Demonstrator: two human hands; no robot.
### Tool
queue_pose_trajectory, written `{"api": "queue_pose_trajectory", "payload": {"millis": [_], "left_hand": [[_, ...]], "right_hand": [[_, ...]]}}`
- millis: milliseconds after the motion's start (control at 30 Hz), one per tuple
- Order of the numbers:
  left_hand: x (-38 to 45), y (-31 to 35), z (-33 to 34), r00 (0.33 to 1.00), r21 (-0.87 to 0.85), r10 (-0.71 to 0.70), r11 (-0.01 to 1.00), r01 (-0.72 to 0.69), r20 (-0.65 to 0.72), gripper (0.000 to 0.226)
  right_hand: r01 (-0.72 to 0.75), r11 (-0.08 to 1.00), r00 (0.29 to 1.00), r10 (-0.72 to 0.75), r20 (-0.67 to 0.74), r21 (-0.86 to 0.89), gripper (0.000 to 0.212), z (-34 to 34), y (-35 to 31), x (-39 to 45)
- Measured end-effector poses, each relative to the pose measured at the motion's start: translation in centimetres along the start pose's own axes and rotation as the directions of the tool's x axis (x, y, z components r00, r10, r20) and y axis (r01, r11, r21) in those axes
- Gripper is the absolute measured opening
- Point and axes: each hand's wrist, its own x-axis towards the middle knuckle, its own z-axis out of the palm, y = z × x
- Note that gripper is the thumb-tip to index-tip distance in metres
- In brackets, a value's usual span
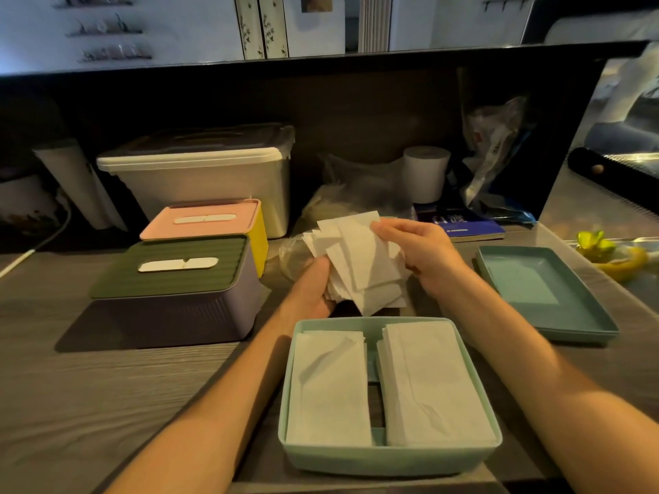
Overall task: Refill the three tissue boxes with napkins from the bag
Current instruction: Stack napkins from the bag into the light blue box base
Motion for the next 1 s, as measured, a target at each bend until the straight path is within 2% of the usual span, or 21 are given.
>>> {"api": "queue_pose_trajectory", "payload": {"millis": [67, 133, 333, 400, 467, 567, 700, 800, 900, 1000], "left_hand": [[-0.1, 0.1, 0.0, 0.989, -0.032, 0.029, 0.999, -0.025, 0.144, 0.043], [-0.6, 0.5, 0.1, 0.979, -0.014, 0.026, 1.0, -0.023, 0.204, 0.053], [0.0, -0.3, -1.3, 0.981, 0.002, 0.081, 0.997, -0.082, 0.179, 0.035], [0.1, 0.0, -1.4, 0.977, -0.034, 0.083, 0.996, -0.078, 0.196, 0.041], [0.0, 0.2, -1.3, 0.974, -0.045, 0.07, 0.997, -0.062, 0.214, 0.054], [0.0, 0.1, -1.1, 0.967, -0.013, 0.032, 0.999, -0.029, 0.252, 0.066], [-0.2, 0.0, -0.8, 0.966, 0.015, 0.002, 1.0, -0.006, 0.26, 0.047], [-0.1, -0.1, -1.0, 0.969, 0.004, 0.002, 1.0, -0.003, 0.246, 0.041], [0.0, -0.2, -1.2, 0.97, -0.037, 0.002, 0.999, 0.007, 0.242, 0.04], [0.0, -0.2, -1.3, 0.975, -0.062, -0.005, 0.998, 0.019, 0.222, 0.04]], "right_hand": [[0.02, 1.0, 0.997, -0.021, -0.068, -0.009, 0.007, 0.3, 0.9, 0.1], [0.053, 0.997, 0.995, -0.057, -0.077, -0.05, 0.011, 0.3, 1.4, 0.4], [0.135, 0.944, 0.991, -0.122, 0.061, -0.303, 0.02, -1.4, 0.6, 0.9], [0.134, 0.931, 0.989, -0.105, 0.104, -0.34, 0.017, -1.9, 0.4, 0.8], [0.133, 0.947, 0.989, -0.107, 0.103, -0.293, 0.014, -1.9, 0.3, 0.9], [0.101, 0.988, 0.994, -0.097, 0.043, -0.118, 0.012, -1.5, 0.5, 1.1], [0.104, 0.986, 0.994, -0.106, -0.014, -0.13, 0.011, -0.7, 1.2, 1.2], [0.134, 0.977, 0.991, -0.133, 0.02, -0.168, 0.017, -0.7, 1.1, 1.1], [0.273, 0.951, 0.956, -0.285, -0.069, -0.148, 0.016, -0.8, 1.2, 1.5], [0.445, 0.877, 0.861, -0.474, -0.182, -0.178, 0.011, -1.3, 0.5, 1.4]]}}
